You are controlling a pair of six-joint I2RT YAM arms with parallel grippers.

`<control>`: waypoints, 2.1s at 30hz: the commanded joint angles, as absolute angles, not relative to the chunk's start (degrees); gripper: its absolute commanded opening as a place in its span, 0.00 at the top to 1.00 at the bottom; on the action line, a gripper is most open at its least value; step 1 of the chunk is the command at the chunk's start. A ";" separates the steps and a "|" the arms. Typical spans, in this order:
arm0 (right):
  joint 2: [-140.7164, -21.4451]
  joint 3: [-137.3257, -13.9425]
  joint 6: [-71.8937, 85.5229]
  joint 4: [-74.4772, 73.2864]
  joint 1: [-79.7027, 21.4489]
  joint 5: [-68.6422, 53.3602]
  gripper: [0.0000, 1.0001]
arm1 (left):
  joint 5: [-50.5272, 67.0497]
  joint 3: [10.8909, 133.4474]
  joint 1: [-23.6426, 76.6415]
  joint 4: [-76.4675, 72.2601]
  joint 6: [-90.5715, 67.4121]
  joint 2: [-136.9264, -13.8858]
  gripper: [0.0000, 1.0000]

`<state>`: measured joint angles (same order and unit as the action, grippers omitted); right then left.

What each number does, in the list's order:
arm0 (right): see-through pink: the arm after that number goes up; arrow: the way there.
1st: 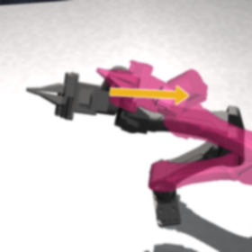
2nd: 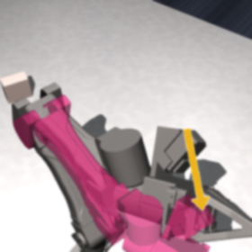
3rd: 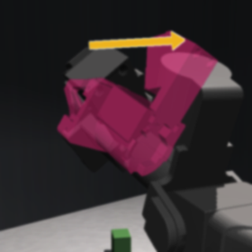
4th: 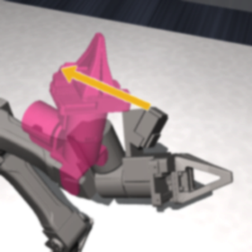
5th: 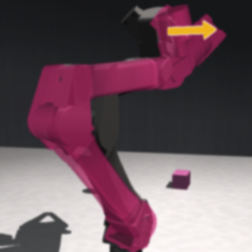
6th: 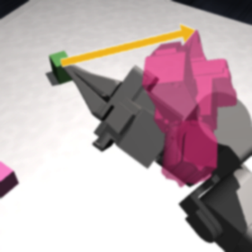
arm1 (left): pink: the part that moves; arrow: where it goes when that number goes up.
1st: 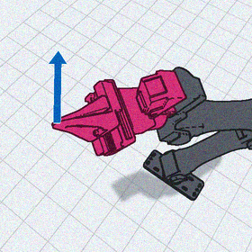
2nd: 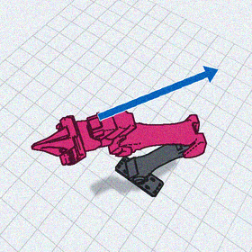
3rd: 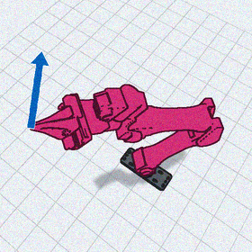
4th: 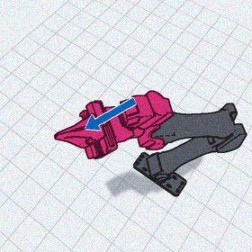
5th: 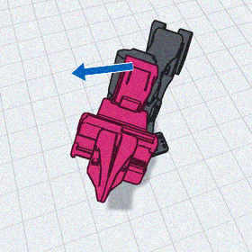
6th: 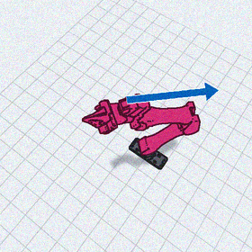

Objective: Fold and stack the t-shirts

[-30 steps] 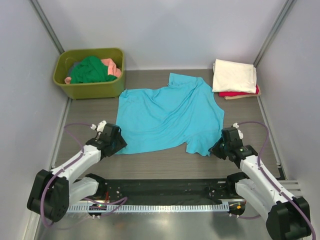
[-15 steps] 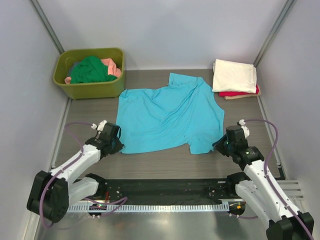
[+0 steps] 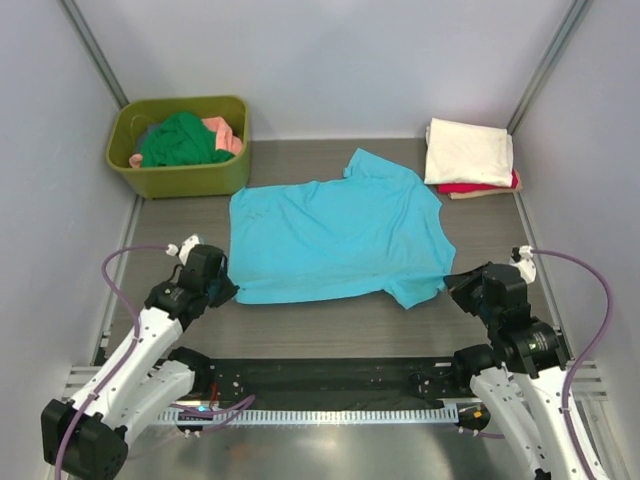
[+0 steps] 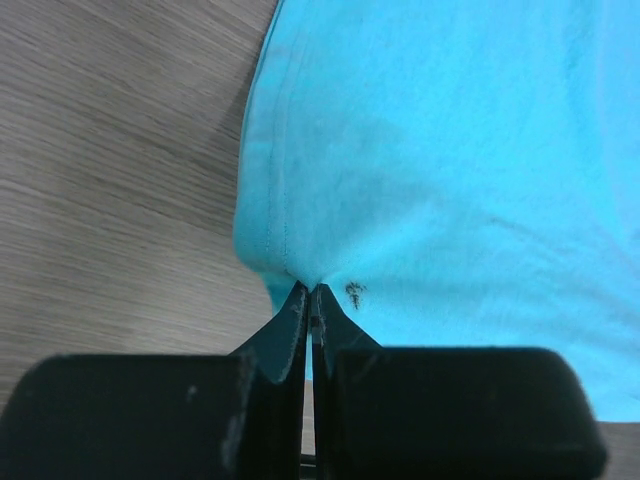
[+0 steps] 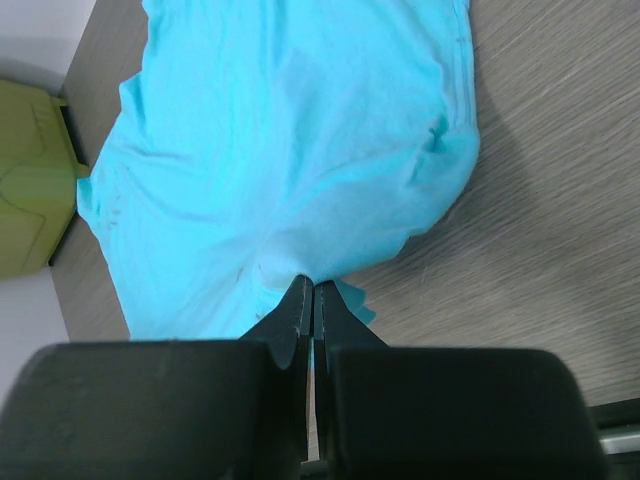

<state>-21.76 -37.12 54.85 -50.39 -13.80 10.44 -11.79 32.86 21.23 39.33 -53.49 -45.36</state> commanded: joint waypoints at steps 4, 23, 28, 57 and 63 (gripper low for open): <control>-33.38 -42.71 51.07 -42.56 -14.15 11.25 0.99 | -15.73 41.56 21.09 39.29 -49.75 -53.58 1.00; -70.64 -61.08 40.79 -24.00 -14.15 19.51 0.99 | -12.30 60.19 9.84 28.92 -47.64 -84.27 1.00; -81.63 -69.58 38.41 -22.06 -14.06 22.14 0.99 | -11.60 68.19 9.49 30.50 -47.37 -94.03 1.00; -76.62 -40.69 40.78 -12.49 1.93 6.35 0.27 | -10.02 39.20 10.46 15.12 -52.82 -79.19 0.21; -81.12 -39.11 41.05 -8.62 2.99 3.78 0.29 | -9.67 39.02 10.20 11.25 -53.44 -82.44 0.24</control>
<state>-79.88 -39.62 40.66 -13.10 2.74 6.15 -8.99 39.18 10.59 16.01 -52.31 -80.66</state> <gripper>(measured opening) 0.712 0.766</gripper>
